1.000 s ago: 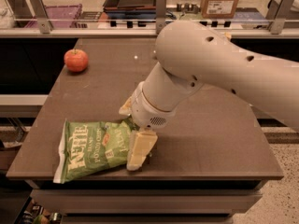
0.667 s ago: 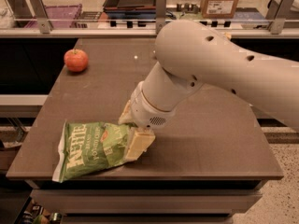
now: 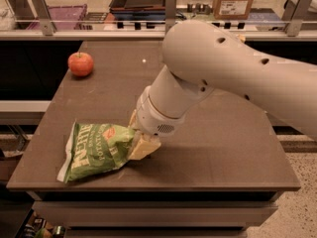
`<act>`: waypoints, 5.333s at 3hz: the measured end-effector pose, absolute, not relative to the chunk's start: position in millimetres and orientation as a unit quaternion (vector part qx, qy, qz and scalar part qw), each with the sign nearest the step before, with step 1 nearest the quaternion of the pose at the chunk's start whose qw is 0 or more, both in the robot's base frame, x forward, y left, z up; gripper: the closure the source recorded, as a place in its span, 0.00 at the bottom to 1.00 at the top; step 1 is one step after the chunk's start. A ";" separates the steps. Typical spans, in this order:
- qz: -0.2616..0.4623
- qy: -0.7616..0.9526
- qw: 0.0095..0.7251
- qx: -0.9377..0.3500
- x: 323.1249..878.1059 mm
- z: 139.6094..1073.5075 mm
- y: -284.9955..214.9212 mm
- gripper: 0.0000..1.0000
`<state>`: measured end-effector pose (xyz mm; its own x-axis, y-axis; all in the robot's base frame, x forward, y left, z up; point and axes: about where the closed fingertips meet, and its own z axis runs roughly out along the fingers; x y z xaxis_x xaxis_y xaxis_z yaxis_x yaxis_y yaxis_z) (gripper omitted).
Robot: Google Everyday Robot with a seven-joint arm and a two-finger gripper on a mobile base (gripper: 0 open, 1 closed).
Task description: Move green jalapeno chip bag near apple
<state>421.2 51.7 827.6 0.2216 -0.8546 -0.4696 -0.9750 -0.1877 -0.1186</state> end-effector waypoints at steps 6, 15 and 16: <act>0.127 0.736 0.238 -0.621 554.0 883.7 16.2 1.00; 0.129 0.729 0.213 -0.638 701.9 829.6 59.2 0.37; 0.130 0.729 0.211 -0.638 701.7 826.6 60.9 0.13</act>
Offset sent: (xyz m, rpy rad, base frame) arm 0.0405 -0.0099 0.0195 -0.0244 0.0159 -0.0446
